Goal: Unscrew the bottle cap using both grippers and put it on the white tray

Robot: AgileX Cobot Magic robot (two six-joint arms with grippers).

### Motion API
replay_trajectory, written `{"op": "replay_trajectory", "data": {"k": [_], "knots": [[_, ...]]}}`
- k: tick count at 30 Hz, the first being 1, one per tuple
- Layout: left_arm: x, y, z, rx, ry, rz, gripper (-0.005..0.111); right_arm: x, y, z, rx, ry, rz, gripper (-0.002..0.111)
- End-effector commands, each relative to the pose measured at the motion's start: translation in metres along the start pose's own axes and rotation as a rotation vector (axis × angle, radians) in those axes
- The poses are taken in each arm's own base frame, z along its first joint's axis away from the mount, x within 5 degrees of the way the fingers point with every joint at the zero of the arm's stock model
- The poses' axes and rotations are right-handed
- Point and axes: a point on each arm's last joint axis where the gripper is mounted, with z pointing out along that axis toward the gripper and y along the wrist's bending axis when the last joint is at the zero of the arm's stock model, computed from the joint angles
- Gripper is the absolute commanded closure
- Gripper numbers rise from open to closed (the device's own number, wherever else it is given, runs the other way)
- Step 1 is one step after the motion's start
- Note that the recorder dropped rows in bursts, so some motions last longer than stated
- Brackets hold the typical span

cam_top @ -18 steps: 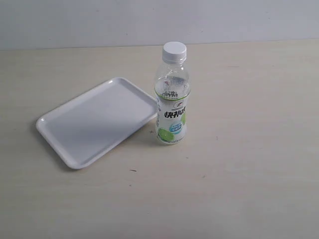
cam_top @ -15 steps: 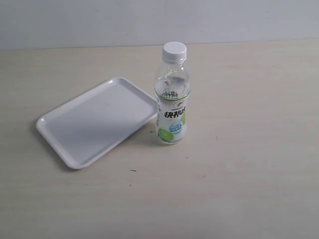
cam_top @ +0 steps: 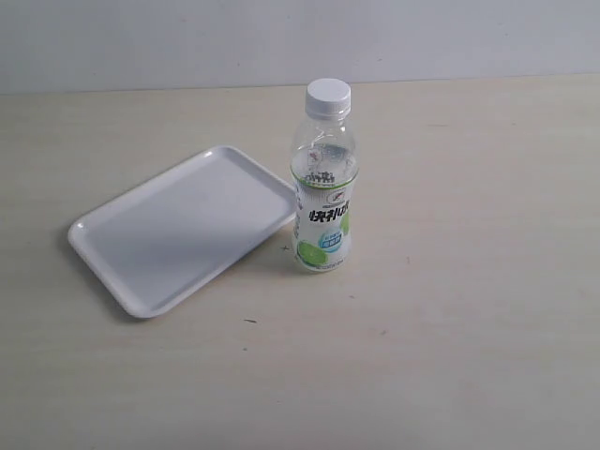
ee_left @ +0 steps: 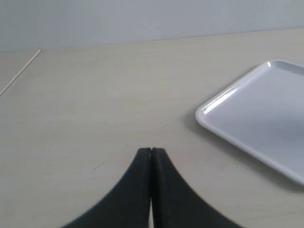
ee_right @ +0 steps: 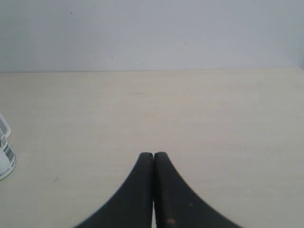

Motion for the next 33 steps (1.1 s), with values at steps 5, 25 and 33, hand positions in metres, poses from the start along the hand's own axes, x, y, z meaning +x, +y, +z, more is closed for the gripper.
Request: {"op": "replay_trajectory", "data": {"k": [5, 25, 33], "knots": [[-0.009, 0.003, -0.001, -0.049, -0.106, 0.246, 0.107, 0.000, 0.000, 0.000, -0.002, -0.011, -0.006, 0.108], [-0.088, 0.000, -0.056, 0.363, -1.109, -0.545, 0.107, 0.000, 0.000, 0.000, -0.002, -0.011, -0.004, 0.108], [-0.198, 0.005, -0.037, 0.303, -1.026, -0.351, 0.107, 0.000, 0.000, 0.000, -0.001, -0.017, -0.006, 0.108]]}}
